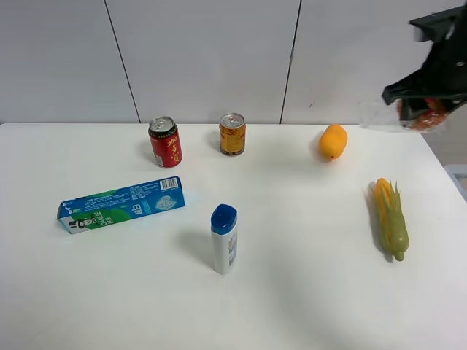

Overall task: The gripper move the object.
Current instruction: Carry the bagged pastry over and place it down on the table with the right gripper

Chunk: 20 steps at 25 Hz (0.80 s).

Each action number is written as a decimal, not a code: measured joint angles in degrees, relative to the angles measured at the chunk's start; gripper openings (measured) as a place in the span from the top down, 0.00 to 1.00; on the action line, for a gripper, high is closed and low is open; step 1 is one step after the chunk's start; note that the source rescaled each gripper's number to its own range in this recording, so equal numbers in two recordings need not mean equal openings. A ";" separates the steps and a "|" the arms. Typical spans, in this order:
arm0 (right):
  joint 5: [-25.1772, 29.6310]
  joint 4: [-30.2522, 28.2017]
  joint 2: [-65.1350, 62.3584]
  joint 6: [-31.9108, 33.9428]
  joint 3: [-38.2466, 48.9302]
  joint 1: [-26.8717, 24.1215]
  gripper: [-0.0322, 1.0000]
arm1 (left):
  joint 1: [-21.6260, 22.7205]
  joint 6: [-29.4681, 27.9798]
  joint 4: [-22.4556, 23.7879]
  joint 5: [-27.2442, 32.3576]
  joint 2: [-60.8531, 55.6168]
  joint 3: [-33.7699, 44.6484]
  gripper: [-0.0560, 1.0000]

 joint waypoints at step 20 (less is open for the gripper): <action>-28.77 4.19 18.38 -1.60 0.00 -16.00 0.95 | 0.00 0.00 0.00 0.00 0.00 0.00 0.00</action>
